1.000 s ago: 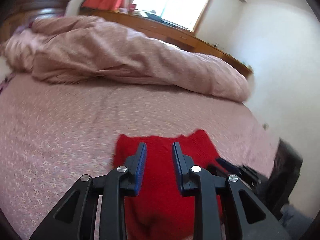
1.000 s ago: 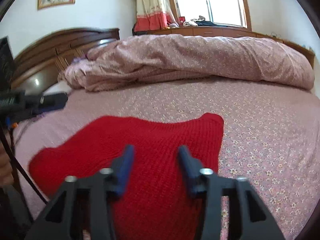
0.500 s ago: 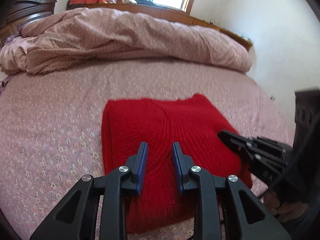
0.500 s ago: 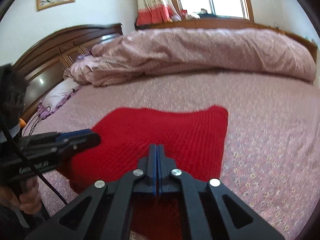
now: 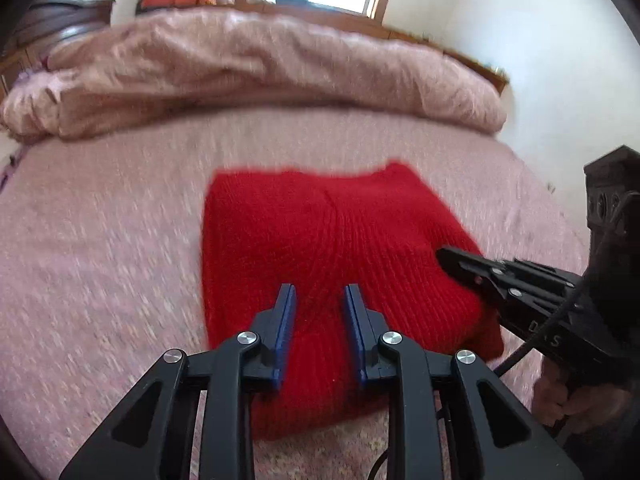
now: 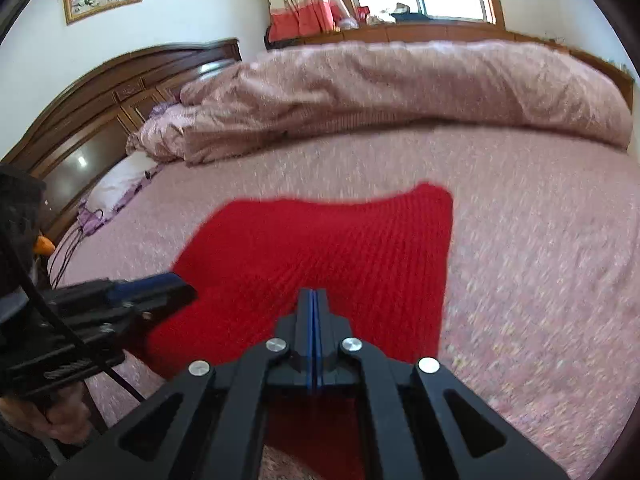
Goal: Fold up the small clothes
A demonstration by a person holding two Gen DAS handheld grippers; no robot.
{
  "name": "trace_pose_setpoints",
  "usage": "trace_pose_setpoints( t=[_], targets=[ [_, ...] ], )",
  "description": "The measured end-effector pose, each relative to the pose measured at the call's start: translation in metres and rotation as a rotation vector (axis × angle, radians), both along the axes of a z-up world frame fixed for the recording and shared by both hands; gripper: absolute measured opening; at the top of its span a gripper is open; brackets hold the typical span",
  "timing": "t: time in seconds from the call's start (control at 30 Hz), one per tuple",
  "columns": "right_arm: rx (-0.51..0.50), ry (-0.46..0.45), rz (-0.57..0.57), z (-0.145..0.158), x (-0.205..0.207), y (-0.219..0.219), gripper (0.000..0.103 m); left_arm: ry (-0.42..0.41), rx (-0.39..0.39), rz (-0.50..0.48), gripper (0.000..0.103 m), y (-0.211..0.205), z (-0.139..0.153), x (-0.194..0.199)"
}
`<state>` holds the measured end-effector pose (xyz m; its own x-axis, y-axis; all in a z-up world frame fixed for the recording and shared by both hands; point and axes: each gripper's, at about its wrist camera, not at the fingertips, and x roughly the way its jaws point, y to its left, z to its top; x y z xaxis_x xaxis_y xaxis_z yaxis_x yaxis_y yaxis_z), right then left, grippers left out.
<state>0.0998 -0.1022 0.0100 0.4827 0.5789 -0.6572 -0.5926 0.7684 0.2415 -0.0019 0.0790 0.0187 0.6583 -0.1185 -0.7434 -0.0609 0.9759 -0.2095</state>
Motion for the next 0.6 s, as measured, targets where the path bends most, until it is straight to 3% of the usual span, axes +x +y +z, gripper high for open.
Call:
trace_pose_setpoints(
  t=[0.1,0.27,0.37,0.43,0.6],
  targets=[
    [0.024,0.018,0.026,-0.006,0.002,-0.001,0.000,0.005,-0.001,0.012,0.018,0.000,-0.007,-0.001],
    [0.117,0.024,0.001,0.012,-0.004,-0.018,0.000,0.004,0.013,0.017,0.018,-0.002,-0.003,-0.003],
    [0.053,0.075,0.009,-0.006,-0.003,-0.010,0.000,0.021,0.007,0.017,0.018,-0.003,-0.009,-0.002],
    [0.025,0.058,0.023,-0.014,-0.004,-0.006,0.000,0.020,0.007,0.022,0.018,-0.004,-0.011,-0.002],
    [0.064,0.059,-0.002,-0.005,-0.003,-0.009,0.000,-0.006,0.020,0.023,0.019,-0.004,-0.003,-0.004]
  ],
)
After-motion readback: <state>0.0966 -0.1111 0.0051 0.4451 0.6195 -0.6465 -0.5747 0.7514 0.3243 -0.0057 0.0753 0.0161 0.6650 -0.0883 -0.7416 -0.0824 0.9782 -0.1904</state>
